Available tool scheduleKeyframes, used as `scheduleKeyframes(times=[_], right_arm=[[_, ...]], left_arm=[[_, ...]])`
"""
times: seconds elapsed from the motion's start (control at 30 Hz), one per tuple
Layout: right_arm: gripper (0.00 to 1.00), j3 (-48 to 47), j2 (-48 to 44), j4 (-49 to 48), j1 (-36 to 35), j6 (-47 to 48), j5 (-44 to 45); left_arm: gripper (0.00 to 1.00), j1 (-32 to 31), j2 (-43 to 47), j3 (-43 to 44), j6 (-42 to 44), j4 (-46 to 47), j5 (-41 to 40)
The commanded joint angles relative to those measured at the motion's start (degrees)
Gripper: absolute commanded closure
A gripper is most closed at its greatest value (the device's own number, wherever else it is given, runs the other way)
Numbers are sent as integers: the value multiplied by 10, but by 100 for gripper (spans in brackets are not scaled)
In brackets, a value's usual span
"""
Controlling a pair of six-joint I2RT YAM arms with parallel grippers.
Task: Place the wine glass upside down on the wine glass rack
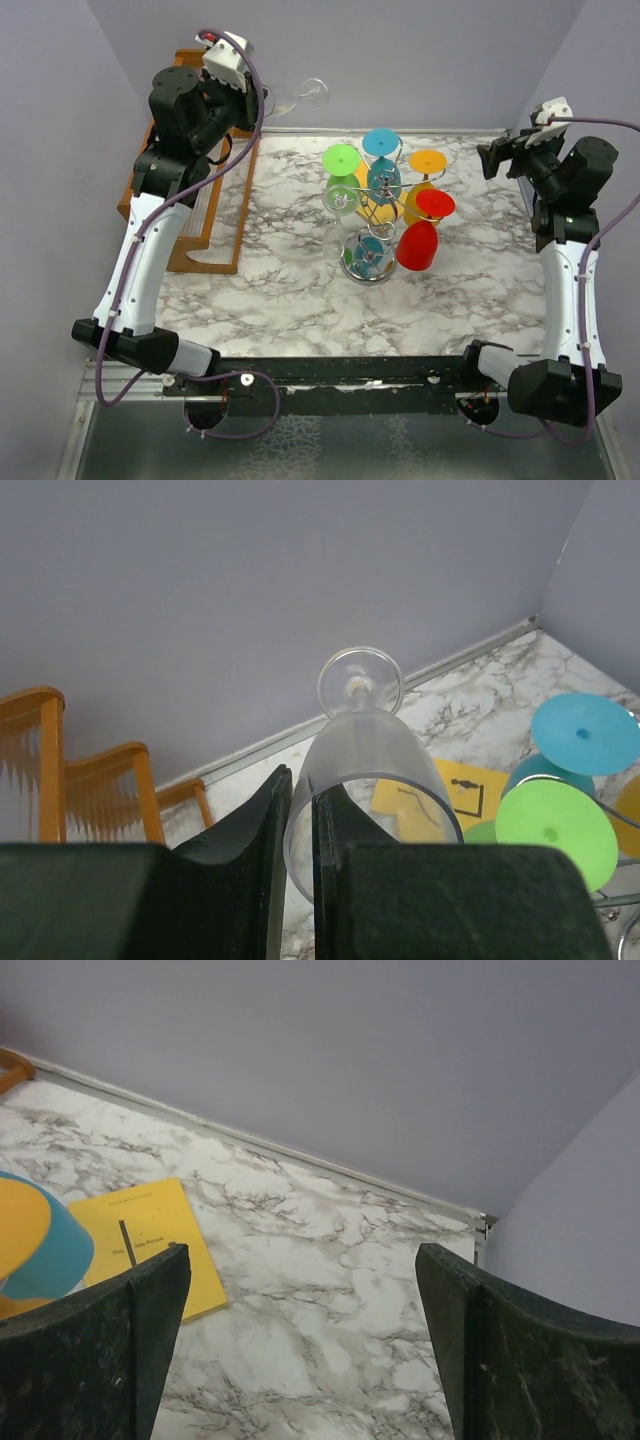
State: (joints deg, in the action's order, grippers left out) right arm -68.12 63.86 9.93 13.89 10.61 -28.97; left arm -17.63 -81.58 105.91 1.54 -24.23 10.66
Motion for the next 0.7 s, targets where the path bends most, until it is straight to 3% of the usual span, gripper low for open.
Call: scheduleKeyframes(times=[0.0,0.3,0.67], right_arm=[[7,-49,-1,46,3,13,-22],[16,-187,47,120,-12,-56,-168],[21,-339,122,120,-188,-147,-137]], left_arm=[[100,1,31,-4,-59,52,9],[100,1,63,-14,-198,89,131],[100,-12,41,3,-282,136,201]])
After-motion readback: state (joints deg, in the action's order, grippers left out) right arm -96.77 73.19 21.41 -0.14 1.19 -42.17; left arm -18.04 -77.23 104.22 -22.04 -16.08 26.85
